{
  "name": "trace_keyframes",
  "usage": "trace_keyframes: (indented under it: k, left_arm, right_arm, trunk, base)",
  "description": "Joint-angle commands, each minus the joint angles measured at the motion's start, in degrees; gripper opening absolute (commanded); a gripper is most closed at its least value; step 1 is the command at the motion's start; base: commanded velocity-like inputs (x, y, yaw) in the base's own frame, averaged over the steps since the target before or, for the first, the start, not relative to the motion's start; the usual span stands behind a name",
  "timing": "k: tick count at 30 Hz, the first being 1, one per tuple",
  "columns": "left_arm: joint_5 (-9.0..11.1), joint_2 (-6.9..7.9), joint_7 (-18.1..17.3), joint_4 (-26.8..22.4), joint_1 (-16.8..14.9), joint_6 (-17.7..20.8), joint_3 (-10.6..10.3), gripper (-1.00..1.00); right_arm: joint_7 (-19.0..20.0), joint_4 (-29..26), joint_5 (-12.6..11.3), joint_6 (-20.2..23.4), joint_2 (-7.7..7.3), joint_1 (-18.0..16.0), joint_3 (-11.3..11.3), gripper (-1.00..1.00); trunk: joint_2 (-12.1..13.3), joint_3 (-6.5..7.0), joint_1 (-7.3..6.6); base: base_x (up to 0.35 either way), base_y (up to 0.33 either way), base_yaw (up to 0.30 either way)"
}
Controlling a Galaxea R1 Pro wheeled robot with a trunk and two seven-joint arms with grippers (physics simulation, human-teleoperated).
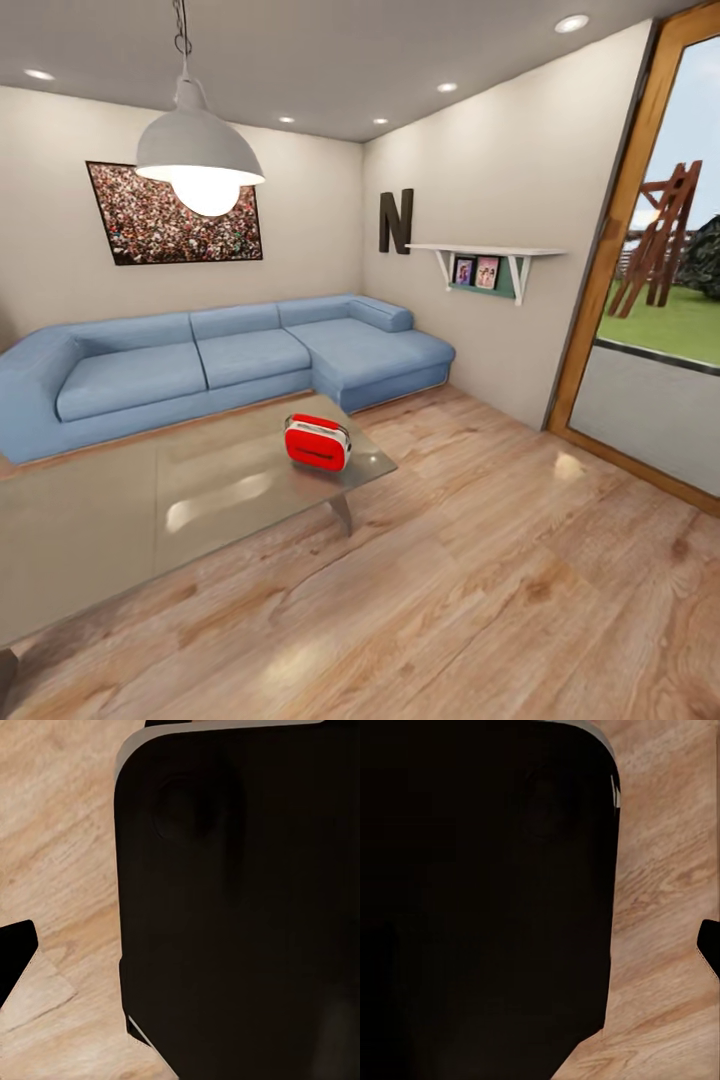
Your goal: Turn on the radio receiver that's on the table in the living room.
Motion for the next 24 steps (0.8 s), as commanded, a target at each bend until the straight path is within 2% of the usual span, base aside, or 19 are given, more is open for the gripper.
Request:
trace_keyframes:
  k: [1,24]
  left_arm:
    - [0.0,0.0,0.02,0.0,0.0,0.04,0.0,1.0]
    - [0.27,-0.08,-0.02,0.01,0.0,0.12,0.09,1.0]
  right_arm:
    - [0.0,0.0,-0.02,-0.01,-0.03,0.0,-0.01,1.0]
    - [0.3,0.0,0.19,0.21,-0.1,0.0,0.2,1.0]
  trunk:
    - [0.0,0.0,0.0]
    - [0.0,0.0,0.0]
  base:
    - [0.285,0.0,0.002]
    - [0.317,0.0,0.0]
